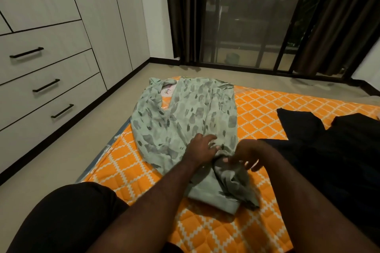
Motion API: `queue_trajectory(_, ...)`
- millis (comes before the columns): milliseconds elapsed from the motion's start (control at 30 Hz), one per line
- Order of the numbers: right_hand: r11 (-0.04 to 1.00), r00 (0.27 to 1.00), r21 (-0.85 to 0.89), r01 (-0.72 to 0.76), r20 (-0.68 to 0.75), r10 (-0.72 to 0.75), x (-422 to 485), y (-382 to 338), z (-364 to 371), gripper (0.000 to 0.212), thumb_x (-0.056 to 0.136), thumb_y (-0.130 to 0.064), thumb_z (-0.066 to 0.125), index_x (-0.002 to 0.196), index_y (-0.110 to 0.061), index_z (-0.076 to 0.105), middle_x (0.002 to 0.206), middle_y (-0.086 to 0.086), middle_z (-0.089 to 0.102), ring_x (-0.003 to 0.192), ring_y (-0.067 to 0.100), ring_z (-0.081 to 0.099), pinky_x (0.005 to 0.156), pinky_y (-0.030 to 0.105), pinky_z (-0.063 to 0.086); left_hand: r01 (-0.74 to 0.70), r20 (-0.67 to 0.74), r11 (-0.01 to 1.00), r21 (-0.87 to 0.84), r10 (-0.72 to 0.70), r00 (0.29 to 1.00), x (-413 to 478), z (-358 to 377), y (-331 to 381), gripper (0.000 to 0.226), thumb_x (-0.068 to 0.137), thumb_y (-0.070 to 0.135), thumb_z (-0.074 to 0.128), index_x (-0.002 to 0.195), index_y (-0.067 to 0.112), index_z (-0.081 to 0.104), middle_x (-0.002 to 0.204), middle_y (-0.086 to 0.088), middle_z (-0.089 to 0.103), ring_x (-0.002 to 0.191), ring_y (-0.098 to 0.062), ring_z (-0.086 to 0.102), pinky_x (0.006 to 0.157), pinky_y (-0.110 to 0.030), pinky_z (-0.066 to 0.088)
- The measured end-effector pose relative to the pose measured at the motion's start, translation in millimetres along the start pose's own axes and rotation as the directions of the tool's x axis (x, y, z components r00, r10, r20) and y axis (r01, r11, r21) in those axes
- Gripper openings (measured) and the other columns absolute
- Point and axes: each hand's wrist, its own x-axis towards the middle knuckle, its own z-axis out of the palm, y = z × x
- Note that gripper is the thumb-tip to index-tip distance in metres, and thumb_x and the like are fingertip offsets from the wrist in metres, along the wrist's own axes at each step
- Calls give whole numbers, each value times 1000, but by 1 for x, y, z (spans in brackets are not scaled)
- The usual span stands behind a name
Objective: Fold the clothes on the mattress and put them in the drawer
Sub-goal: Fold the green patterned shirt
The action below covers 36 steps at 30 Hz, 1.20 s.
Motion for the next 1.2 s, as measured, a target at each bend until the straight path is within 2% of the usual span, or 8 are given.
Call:
queue_trajectory(100, 941, 937, -148, 304, -132, -323, -3, -19, -7, 66, 81, -63, 75, 130, -20, 63, 131, 2, 62, 109, 18, 62, 89, 31, 53, 71, -185, 997, 18, -67, 980, 0, -12, 2, 37, 99, 43, 52, 135, 37, 57, 137, -6, 50, 123, -26, 51, 105, -47, 44)
queue_trajectory(200, 882, 859, -177, 437, -211, -467, 1, -38, 8, 81, 79, -66, 75, 143, -22, 54, 145, 1, 53, 130, 19, 51, 103, 30, 42, 220, -285, 972, 79, -189, 940, -3, -36, -7, 37, 95, 38, 57, 133, 38, 56, 139, -8, 47, 126, -30, 47, 107, -48, 37)
queue_trajectory(367, 815, 790, -379, 438, -270, -550, 29, -51, 72, 93, 85, -58, 73, 159, -24, 28, 166, 11, 21, 153, 30, 20, 121, 42, 30, 573, -384, 812, 116, -495, 779, -25, -74, -33, 46, 85, 37, 65, 130, 40, 55, 147, -11, 32, 132, -36, 32, 106, -52, 30)
queue_trajectory(500, 779, 798, -509, 366, -259, -544, 32, -43, 99, 77, 104, -37, 49, 163, -36, -2, 172, 5, -6, 158, 27, 2, 125, 47, 15, 699, -323, 707, -107, -689, 648, -46, -78, -52, 49, 89, 33, 66, 134, 42, 49, 147, -12, 21, 131, -37, 30, 103, -53, 36)
queue_trajectory(633, 791, 802, -486, 372, -261, -538, 34, -30, 90, 95, 94, -1, 52, 161, -44, 1, 172, -3, -1, 158, 23, 9, 124, 47, 24, 623, -254, 685, -379, -724, 641, -51, -73, -57, 45, 96, 17, 56, 137, 35, 51, 144, -14, 22, 120, -41, 43, 86, -45, 43)
queue_trajectory(700, 796, 799, -471, 381, -266, -539, 36, -24, 85, 102, 88, 6, 53, 161, -45, 3, 172, -3, 4, 158, 23, 9, 124, 48, 25, 547, -258, 682, -486, -710, 655, -50, -74, -60, 40, 95, 12, 53, 131, 28, 59, 144, -15, 30, 117, -41, 50, 91, -40, 45)
queue_trajectory(933, 737, 768, -573, 359, -267, -582, 39, -19, 83, 96, 93, -2, 54, 162, -40, -1, 172, 2, 5, 159, 24, 3, 126, 46, 14, 329, -212, 571, -752, -682, 700, -39, -71, -70, 41, 83, -6, 56, 90, 29, 75, 132, -4, 63, 111, -29, 62, 85, -40, 61)
queue_trajectory(1200, 746, 745, -548, 379, -298, -597, 41, -16, 74, 90, 95, -7, 54, 162, -44, 6, 172, 2, 1, 158, 24, -9, 127, 48, 6, 109, -158, 374, -921, -613, 774, -41, -73, -54, 57, 88, -19, 37, 107, 17, 77, 127, -4, 62, 113, -27, 61, 82, -39, 62)
